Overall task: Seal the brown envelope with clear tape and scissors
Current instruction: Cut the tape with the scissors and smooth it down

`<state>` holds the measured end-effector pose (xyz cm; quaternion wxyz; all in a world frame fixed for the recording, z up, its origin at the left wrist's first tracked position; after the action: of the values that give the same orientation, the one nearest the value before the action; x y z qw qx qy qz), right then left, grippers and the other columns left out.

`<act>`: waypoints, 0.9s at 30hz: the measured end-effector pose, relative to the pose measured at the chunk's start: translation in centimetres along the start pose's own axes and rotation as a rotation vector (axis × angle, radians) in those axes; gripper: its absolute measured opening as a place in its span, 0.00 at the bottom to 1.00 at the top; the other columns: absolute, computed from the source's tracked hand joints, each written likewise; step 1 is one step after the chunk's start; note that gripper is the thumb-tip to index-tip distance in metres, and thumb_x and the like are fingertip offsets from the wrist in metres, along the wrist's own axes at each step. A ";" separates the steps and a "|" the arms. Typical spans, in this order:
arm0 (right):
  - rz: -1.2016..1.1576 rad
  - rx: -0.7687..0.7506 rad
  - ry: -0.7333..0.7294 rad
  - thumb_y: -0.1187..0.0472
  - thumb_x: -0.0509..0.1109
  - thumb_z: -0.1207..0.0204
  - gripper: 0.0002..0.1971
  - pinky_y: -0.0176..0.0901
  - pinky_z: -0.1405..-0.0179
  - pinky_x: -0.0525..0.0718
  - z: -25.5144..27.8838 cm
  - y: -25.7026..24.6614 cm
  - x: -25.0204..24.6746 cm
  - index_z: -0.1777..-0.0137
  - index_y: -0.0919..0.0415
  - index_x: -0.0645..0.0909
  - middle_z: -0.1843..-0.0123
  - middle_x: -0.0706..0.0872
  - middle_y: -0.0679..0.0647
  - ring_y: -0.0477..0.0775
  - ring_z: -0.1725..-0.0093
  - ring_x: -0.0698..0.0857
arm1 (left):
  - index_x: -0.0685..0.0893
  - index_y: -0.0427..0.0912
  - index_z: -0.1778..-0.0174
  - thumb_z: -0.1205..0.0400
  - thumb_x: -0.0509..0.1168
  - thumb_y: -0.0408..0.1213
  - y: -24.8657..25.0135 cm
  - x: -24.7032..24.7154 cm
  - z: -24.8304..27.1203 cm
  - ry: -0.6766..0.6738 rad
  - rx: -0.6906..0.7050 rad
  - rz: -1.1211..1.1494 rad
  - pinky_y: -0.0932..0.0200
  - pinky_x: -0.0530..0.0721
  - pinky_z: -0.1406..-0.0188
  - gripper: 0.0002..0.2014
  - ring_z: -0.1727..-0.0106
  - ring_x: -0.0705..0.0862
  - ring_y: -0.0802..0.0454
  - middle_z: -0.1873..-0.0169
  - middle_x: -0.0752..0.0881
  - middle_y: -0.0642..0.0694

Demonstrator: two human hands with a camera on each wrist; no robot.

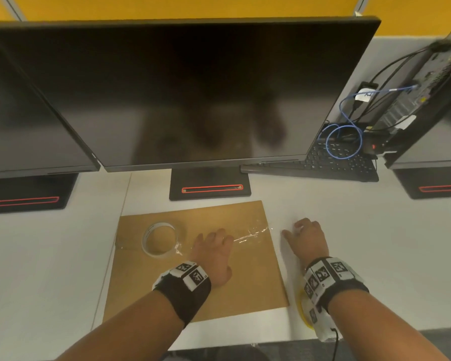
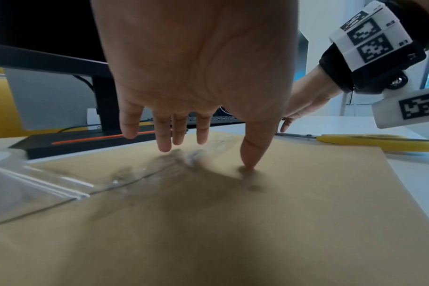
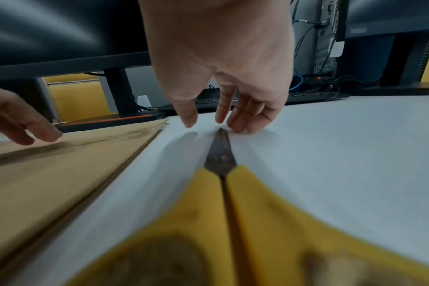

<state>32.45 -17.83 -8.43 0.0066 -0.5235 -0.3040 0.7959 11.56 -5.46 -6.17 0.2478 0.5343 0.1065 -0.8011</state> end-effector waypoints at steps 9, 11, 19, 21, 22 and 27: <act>-0.039 0.012 -0.088 0.65 0.67 0.27 0.17 0.45 0.54 0.80 1.0 0.4 -0.2 0.38 0.59 0.72 0.45 0.82 0.59 0.60 0.50 0.83 | 0.59 0.46 0.21 0.22 0.59 0.56 1.0 0.6 -1.0 -0.012 -0.006 -0.014 0.35 0.51 0.21 0.35 0.20 0.59 0.42 0.19 0.56 0.42; -0.059 -0.013 -0.089 0.70 0.65 0.26 0.16 0.44 0.54 0.80 0.8 -0.3 0.0 0.39 0.61 0.73 0.47 0.86 0.62 0.59 0.53 0.84 | 0.59 0.46 0.21 0.22 0.59 0.56 1.0 0.5 -1.1 -0.013 -0.013 -0.013 0.35 0.52 0.21 0.35 0.20 0.59 0.42 0.19 0.57 0.42; -0.078 -0.063 -0.096 0.68 0.66 0.27 0.14 0.41 0.56 0.77 0.1 -2.3 -0.4 0.42 0.59 0.76 0.55 0.84 0.53 0.54 0.57 0.81 | 0.59 0.47 0.21 0.22 0.59 0.56 1.0 0.5 -1.1 -0.017 -0.029 -0.014 0.34 0.50 0.21 0.35 0.19 0.58 0.43 0.18 0.55 0.43; -0.092 -0.078 -0.085 0.69 0.66 0.27 0.13 0.40 0.57 0.74 -0.3 -2.9 -0.4 0.42 0.61 0.77 0.53 0.85 0.56 0.53 0.57 0.79 | 0.58 0.47 0.21 0.22 0.58 0.56 0.9 0.7 -1.1 -0.023 -0.032 -0.010 0.34 0.49 0.20 0.35 0.19 0.57 0.43 0.17 0.54 0.44; -0.113 -0.086 -0.081 0.70 0.65 0.26 0.13 0.39 0.56 0.73 -0.5 -3.1 -0.4 0.42 0.62 0.77 0.51 0.86 0.58 0.53 0.57 0.79 | 0.58 0.48 0.20 0.22 0.58 0.56 0.8 0.7 -1.2 -0.022 -0.031 -0.009 0.34 0.48 0.20 0.35 0.19 0.57 0.44 0.17 0.54 0.44; -0.234 -0.126 -0.104 0.69 0.67 0.25 0.11 0.43 0.52 0.80 -0.7 -5.5 -0.5 0.44 0.61 0.81 0.50 0.84 0.57 0.54 0.53 0.81 | 0.63 0.50 0.22 0.20 0.58 0.56 0.4 -0.2 -1.3 0.020 -0.037 0.103 0.37 0.46 0.19 0.30 0.21 0.62 0.47 0.20 0.61 0.47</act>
<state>31.59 -13.15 -5.54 0.0506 -0.4421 -0.4120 0.7952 12.93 -5.21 -6.52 0.2975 0.5423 0.0963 -0.7798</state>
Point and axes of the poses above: each hand's wrist, its own z-axis away from the middle knuckle, its own x-axis out of the palm, y = z × x, the point moved 7 cm from there along -z, towards the middle knuckle
